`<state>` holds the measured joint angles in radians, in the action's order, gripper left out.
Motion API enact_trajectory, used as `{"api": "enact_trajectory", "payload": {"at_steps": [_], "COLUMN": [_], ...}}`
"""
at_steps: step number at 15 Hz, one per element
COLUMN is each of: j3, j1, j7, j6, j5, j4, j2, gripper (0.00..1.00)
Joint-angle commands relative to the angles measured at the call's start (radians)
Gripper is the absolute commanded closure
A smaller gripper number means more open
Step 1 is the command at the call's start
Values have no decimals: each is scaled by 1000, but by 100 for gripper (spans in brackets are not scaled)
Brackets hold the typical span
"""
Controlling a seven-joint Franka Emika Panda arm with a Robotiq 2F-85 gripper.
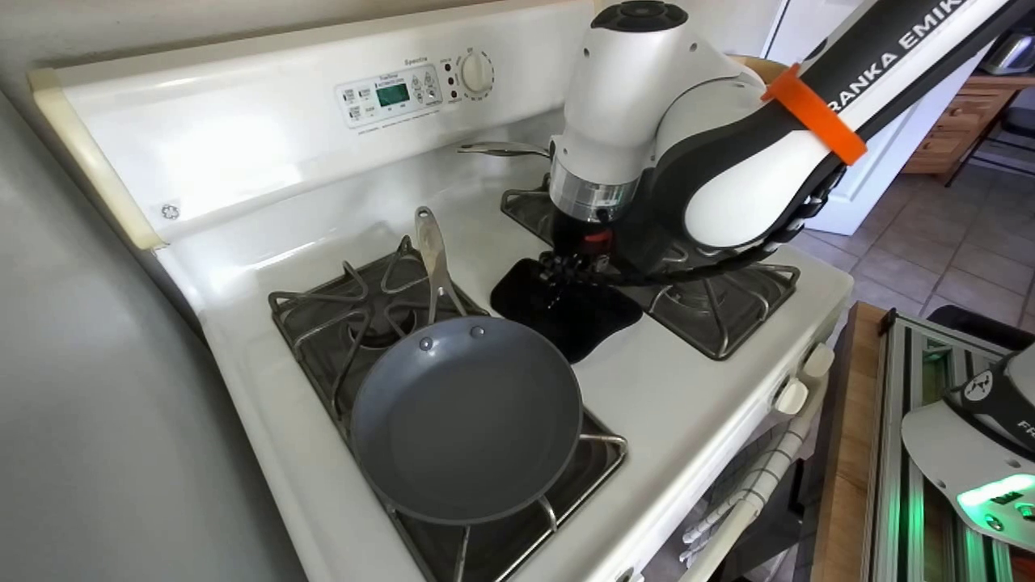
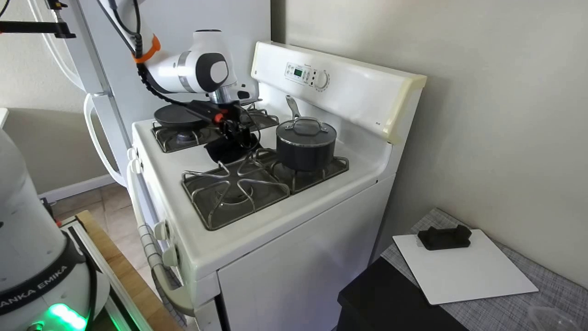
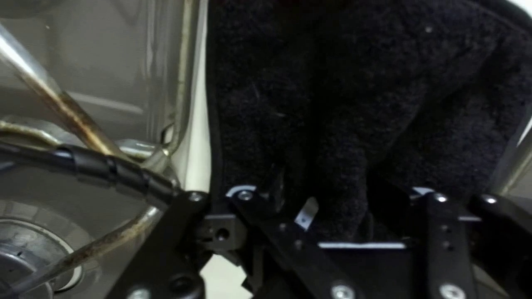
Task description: Use the black potholder to remove the glass lid from the pot and then put the lid on the bottom right stove plate
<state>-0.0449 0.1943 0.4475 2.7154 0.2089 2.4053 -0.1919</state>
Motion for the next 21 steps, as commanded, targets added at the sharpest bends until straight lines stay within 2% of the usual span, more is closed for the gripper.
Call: {"api": "enact_trajectory", "payload": {"at_steps": [1,3,4,5,10,15,21], "j3": [18,17,15,12,0,-5,10], "j1": [16,13,11,7,-20,-61,-162], "j7": [33,32,32,26,5,4,46], "j6": [-12,-29,-42,-62,-199,-315,-388], "j5": [17,1,-8,-21,-79,-157,-198], "j4": [-15,-14,-13,-13,-22,-28,-61], "j2": [-45,-23,-11,7,99,277,490], "gripper": [88,100,95,98,96,96,96]}}
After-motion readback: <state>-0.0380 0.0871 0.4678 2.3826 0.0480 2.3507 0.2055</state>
